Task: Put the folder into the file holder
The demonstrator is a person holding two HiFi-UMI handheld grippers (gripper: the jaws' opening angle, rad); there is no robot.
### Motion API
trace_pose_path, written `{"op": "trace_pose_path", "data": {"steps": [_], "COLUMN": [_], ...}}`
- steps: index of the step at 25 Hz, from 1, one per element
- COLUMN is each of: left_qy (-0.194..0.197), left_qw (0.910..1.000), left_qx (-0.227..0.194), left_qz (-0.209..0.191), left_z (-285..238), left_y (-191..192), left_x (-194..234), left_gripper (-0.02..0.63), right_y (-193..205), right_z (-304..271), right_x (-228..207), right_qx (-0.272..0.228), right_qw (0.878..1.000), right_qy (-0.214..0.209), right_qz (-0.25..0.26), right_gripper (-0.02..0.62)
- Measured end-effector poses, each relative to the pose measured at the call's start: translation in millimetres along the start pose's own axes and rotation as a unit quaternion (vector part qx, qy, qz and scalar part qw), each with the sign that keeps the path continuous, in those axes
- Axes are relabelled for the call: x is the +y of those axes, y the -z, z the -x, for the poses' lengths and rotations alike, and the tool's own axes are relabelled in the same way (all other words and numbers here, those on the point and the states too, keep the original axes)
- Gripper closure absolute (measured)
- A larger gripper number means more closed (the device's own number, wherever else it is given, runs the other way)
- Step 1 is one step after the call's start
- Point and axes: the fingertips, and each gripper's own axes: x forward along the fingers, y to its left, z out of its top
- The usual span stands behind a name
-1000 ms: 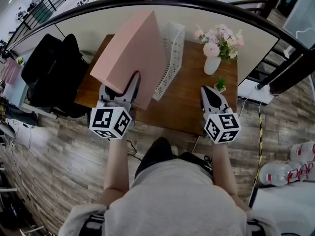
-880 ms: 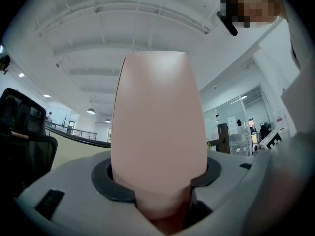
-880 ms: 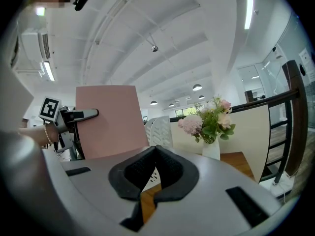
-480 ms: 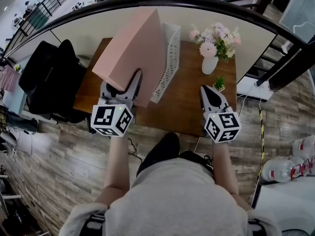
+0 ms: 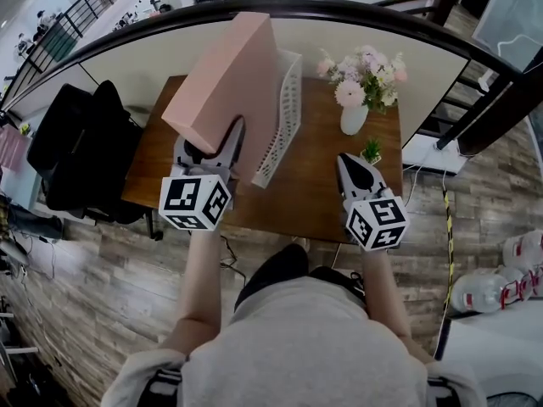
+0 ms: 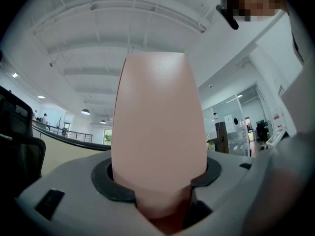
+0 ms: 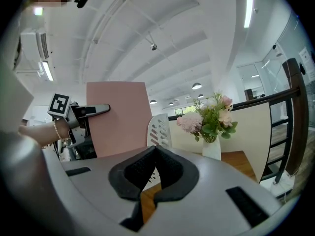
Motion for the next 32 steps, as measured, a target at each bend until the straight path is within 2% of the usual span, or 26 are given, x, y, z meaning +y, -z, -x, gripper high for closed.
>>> {"op": "trace_pose_path", "data": {"steps": [19,24,32], "left_qy": [0.013,0.012,0.011], "left_qw": [0.9998,0.9999,0.9995], "left_qx": [0.002,-0.002,0.03], "left_qz": [-0.015,0.0,0.003], "left_z": [-34.9,-41.8,-54.5], "left_y": [3.3,4.7,32.0], "left_x": [-7.1,-5.6,-5.6], "left_gripper": [0.313,0.313,0.313], "right_y": [-1.6,-3.5,-6.7], "right_z": [-9.3,-12.4,-17.0], "right_x": [-21.1,-25.7,-39.7], "right_qx": [-0.005,-0.005,-0.003], "right_qw": [1.0,1.0,1.0], "right_qy": [0.017,0.019,0.03], "right_qz": [-0.002,0.002,-0.001], "right_gripper": [0.586,0.586,0.586]}}
